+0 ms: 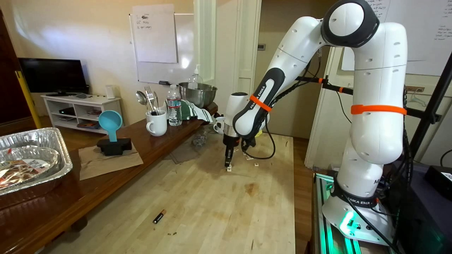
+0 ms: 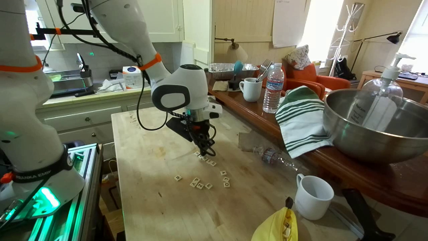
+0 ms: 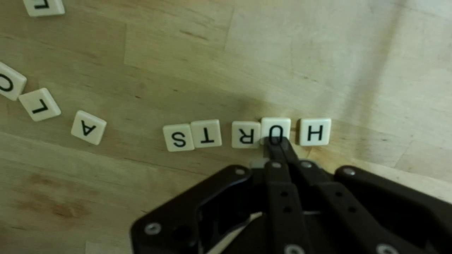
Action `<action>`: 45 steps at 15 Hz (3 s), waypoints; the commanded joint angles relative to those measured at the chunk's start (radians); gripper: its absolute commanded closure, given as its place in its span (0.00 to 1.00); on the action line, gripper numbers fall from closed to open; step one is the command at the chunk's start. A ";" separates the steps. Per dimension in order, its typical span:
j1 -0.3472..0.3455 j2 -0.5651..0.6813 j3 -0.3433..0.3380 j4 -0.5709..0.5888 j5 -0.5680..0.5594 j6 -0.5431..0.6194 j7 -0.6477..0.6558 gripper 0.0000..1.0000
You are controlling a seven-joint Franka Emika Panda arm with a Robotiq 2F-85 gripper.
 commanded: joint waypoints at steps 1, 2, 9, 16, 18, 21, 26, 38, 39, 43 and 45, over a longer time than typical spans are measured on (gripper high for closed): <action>-0.010 -0.015 0.000 -0.025 0.006 0.007 -0.017 1.00; -0.010 -0.014 -0.003 -0.026 0.003 0.012 -0.015 1.00; -0.022 0.009 -0.013 -0.019 0.001 0.032 -0.020 1.00; -0.032 0.038 -0.037 -0.004 -0.015 0.050 -0.013 1.00; -0.037 0.050 -0.042 0.004 -0.013 0.062 -0.015 1.00; -0.043 0.065 -0.047 0.016 -0.017 0.080 -0.010 1.00; -0.048 0.083 -0.063 0.036 -0.033 0.082 0.005 1.00; -0.043 -0.091 -0.053 -0.021 -0.031 0.030 0.003 1.00; -0.037 -0.107 -0.060 -0.026 -0.040 0.027 0.011 1.00; -0.025 -0.176 -0.106 -0.059 -0.115 -0.001 0.071 1.00; -0.031 -0.208 -0.130 -0.075 -0.152 -0.018 0.102 1.00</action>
